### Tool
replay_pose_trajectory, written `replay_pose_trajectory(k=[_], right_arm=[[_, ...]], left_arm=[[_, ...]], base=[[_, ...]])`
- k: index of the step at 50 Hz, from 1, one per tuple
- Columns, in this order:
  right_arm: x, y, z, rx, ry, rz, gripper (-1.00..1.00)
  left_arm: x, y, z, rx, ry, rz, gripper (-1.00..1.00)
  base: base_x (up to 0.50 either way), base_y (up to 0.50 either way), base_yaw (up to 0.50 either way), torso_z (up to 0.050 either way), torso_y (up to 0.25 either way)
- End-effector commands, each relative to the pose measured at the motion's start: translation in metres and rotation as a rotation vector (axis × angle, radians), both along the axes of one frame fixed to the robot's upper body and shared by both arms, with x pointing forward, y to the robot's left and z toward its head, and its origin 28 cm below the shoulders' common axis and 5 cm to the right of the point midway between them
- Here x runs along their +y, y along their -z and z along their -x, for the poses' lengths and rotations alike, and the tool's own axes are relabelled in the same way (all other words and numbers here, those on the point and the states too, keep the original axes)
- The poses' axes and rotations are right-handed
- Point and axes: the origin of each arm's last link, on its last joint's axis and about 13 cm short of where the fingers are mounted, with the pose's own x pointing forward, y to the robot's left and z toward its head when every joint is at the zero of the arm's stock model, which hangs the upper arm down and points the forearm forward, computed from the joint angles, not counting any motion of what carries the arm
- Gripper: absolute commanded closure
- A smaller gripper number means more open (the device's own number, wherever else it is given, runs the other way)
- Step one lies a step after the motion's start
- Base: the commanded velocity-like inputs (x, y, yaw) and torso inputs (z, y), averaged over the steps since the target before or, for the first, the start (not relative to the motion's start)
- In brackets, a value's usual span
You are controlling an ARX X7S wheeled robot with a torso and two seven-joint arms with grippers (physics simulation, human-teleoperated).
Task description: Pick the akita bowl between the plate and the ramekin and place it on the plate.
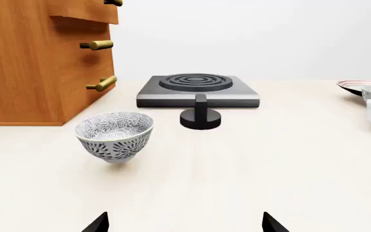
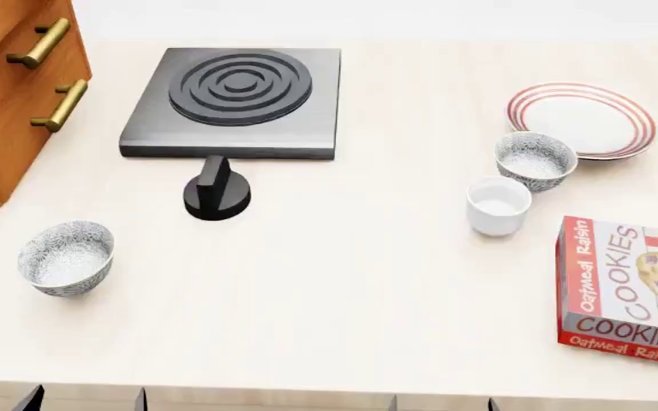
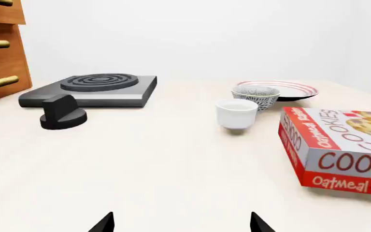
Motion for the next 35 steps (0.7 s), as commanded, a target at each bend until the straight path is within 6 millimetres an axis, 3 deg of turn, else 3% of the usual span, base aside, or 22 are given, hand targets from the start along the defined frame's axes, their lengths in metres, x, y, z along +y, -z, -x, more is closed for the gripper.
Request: replay_pose_trajectory(k=[1,24,35], right_arm=[[0.001,0.001,0.000,0.006,0.002,0.015,-1.00],[0.001,0.001,0.000,0.009,0.004,0.014,-1.00],[0.001,0.000,0.001,0.003,0.008,0.012,-1.00]], left_arm=[[0.000,0.000,0.000,0.001,0.000,0.000,-1.00],[0.001,-0.002,0.000,0.005,-0.003,0.033,-1.00],[0.008,-0.018,-0.005,0.091,-0.019,0.150,-1.00]], base=[[0.00,0.00,0.00,0.000,0.000],[0.00,0.00,0.00,0.000,0.000],[0.00,0.00,0.00,0.000,0.000]])
